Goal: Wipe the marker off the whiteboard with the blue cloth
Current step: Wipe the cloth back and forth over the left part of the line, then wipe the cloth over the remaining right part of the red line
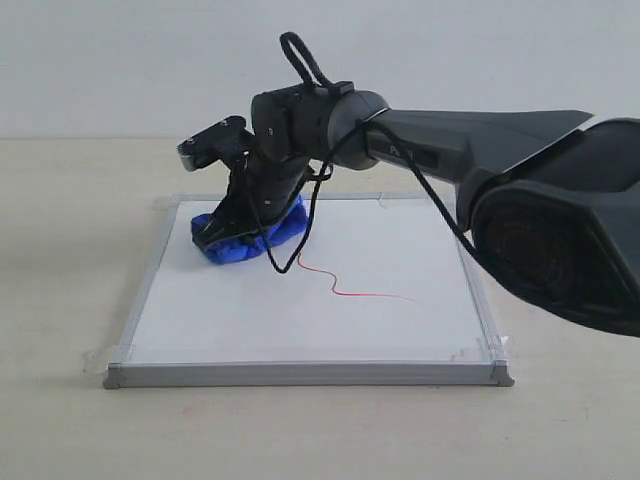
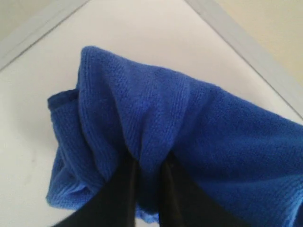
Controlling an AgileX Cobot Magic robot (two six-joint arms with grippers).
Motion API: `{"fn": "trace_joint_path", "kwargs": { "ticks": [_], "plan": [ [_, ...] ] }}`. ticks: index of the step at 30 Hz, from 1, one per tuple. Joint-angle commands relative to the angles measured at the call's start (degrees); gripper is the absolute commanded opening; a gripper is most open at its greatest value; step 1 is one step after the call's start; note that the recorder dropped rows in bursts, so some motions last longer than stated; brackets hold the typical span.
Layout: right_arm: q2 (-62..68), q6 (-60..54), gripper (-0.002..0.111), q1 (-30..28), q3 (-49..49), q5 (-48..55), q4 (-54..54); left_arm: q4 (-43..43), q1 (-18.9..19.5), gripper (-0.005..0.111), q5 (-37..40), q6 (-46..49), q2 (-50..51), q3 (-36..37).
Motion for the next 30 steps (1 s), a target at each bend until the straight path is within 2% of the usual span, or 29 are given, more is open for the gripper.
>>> {"fn": "trace_joint_path", "kwargs": {
  "ticks": [1,3,6,7,9,11,12,13,14,16,18,19,23,26,30],
  "plan": [
    [0.2,17.0,0.000,-2.7,0.3,11.5,-16.7,0.0,0.2,0.004,-0.9,0.4,-0.1,-0.2],
    [0.2,17.8,0.000,-5.3,0.3,19.9,-17.3,0.0,0.2,0.004,-0.9,0.4,-0.1,-0.2],
    [0.2,14.3,0.000,-5.9,0.3,23.5,-10.1,0.0,0.2,0.004,-0.9,0.4,-0.1,-0.2],
    [0.2,10.7,0.000,-4.8,0.3,23.5,-4.1,0.0,0.2,0.004,-0.9,0.4,-0.1,-0.2],
    [0.2,4.1,0.000,-1.6,0.3,24.4,-2.2,0.0,0.2,0.004,-0.9,0.4,-0.1,-0.2],
    [0.2,1.0,0.000,0.3,0.3,25.9,-5.5,0.0,0.2,0.004,-0.9,0.4,-0.1,-0.2],
    [0.2,2.5,0.000,0.9,0.3,26.0,-10.5,0.0,0.2,0.004,-0.9,0.4,-0.1,-0.2],
    [0.2,5.2,0.000,0.9,0.3,26.0,-13.6,0.0,0.2,0.004,-0.9,0.4,-0.1,-0.2],
    [0.2,11.5,0.000,-0.2,0.3,26.0,-21.6,0.0,0.2,0.004,-0.9,0.4,-0.1,-0.2],
    [0.2,17.1,0.000,-2.1,0.6,26.0,-26.0,0.0,0.2,0.004,-0.9,0.4,-0.1,-0.2],
    [0.2,18.3,0.000,-5.2,0.6,26.0,-20.3,0.0,0.2,0.004,-0.9,0.4,-0.1,-0.2],
    [0.2,16.9,0.000,-6.3,0.6,26.0,-12.1,0.0,0.2,0.004,-0.9,0.4,-0.1,-0.2],
    [0.2,6.6,0.000,-4.5,2.6,26.0,5.2,0.0,0.2,0.004,-0.9,0.4,-0.1,-0.2],
    [0.2,-1.9,0.000,-0.3,6.1,26.0,10.0,0.0,0.2,0.004,-0.9,0.4,-0.1,-0.2],
    [0.2,-4.9,0.000,5.8,10.0,26.0,10.0,0.0,0.2,0.004,-0.9,0.4,-0.1,-0.2]
  ]
}}
